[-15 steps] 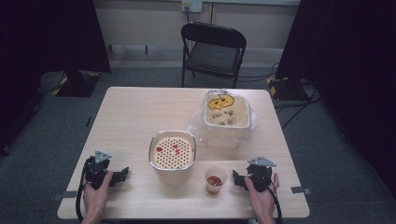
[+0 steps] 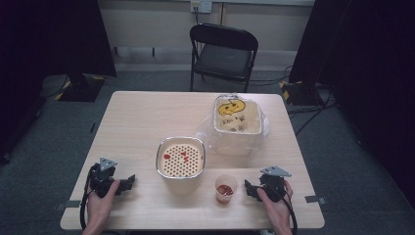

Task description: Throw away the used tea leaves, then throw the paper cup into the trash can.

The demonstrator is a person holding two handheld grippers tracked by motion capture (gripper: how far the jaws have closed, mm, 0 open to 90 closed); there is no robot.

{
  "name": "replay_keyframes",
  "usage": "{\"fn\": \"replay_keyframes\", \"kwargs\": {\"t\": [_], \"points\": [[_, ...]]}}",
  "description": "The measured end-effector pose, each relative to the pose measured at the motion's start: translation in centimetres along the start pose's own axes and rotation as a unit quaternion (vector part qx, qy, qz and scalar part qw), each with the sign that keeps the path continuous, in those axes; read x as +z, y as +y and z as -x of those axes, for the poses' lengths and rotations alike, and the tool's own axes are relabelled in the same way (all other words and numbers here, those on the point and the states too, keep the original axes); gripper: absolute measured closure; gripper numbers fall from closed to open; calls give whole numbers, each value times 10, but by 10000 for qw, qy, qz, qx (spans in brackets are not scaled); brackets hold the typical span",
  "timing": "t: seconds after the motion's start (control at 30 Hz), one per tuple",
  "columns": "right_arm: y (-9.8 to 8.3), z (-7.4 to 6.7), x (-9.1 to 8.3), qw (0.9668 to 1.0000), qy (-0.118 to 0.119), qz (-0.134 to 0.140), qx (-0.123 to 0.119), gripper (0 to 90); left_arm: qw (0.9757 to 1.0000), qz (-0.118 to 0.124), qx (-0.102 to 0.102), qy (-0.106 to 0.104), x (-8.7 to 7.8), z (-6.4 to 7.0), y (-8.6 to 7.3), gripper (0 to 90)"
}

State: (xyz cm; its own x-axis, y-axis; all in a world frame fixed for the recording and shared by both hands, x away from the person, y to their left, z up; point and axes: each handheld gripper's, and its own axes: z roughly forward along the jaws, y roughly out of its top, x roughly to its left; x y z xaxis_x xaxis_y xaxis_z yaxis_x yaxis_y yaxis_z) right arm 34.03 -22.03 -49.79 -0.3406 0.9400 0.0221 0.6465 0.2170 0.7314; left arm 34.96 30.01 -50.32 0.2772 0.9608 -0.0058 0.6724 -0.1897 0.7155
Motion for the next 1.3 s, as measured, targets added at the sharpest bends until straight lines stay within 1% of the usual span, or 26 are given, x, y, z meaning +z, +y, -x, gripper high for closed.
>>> {"fn": "replay_keyframes", "kwargs": {"t": [0.03,0.07,0.13,0.2,0.3,0.33,0.37,0.4,0.43,0.5,0.53,0.57,0.6,0.7,0.73,0.8,0.83,0.87,0.9,0.93,1.0,1.03,1.17,1.2,1.27,1.3], "points": [[0,0,0,10000,0,0,0,133,10000,0,0,0,0,0,0,0],[-1,0,-2,10000,32,-6,62,133,10000,-2,0,1,0,0,0,0],[-2,0,-10,9998,200,-34,86,139,10000,-1,-2,1,0,0,0,0],[-2,0,-12,9997,238,-13,97,140,10000,-2,0,1,0,0,0,0],[-4,-3,-22,9990,440,27,68,154,10000,-2,-1,1,0,0,0,0],[-4,-4,-25,9987,513,15,33,160,10000,-3,-1,1,0,0,0,0],[-4,-9,-32,9977,678,-5,-94,169,10000,1,-1,0,0,0,0,0],[-4,-9,-32,9977,678,-5,-94,169,10000,-2,0,2,0,0,0,0],[-6,-11,-35,9971,739,-13,-157,169,10000,-1,-2,2,0,0,0,0],[-11,-18,-44,9951,956,2,-236,178,10000,-1,-2,1,0,0,0,0],[-11,-18,-44,9951,956,2,-236,178,10000,-1,-2,1,0,0,0,0],[-13,-25,-47,9937,1074,31,-315,179,10000,-3,0,1,0,0,0,0],[-13,-25,-47,9937,1074,31,-315,179,10000,1,-2,1,0,0,0,0],[-10,-35,-49,9905,1292,101,-467,185,10000,0,-2,2,0,0,0,0],[-9,-38,-50,9887,1412,118,-500,195,10000,0,0,2,0,0,0,0],[-7,-45,-50,9859,1561,172,-570,206,10000,-2,4,-1,0,0,0,0],[-6,-51,-50,9834,1674,184,-682,206,10000,-3,4,-1,0,0,0,0],[-6,-51,-50,9834,1674,184,-682,206,10000,-3,4,-1,0,0,0,0],[-3,-57,-47,9806,1811,205,-722,206,10000,0,-1,1,0,0,0,0],[-2,-58,-47,9802,1837,221,-707,207,10000,-1,4,-3,0,0,0,0],[2,-63,-44,9779,1936,263,-741,209,10000,-1,-2,2,0,0,0,0],[2,-63,-44,9779,1936,263,-741,209,10000,-1,-2,2,0,0,0,0],[8,-73,-34,9757,1998,295,-853,211,10000,1,-1,1,0,0,0,0],[11,-75,-27,9734,2130,291,-790,221,10000,0,-1,1,0,0,0,0],[11,-76,-26,9731,2142,306,-794,228,10000,-1,5,-1,0,0,0,0],[12,-78,-23,9724,2141,339,-868,243,10000,-1,5,-3,0,0,0,0]]}}
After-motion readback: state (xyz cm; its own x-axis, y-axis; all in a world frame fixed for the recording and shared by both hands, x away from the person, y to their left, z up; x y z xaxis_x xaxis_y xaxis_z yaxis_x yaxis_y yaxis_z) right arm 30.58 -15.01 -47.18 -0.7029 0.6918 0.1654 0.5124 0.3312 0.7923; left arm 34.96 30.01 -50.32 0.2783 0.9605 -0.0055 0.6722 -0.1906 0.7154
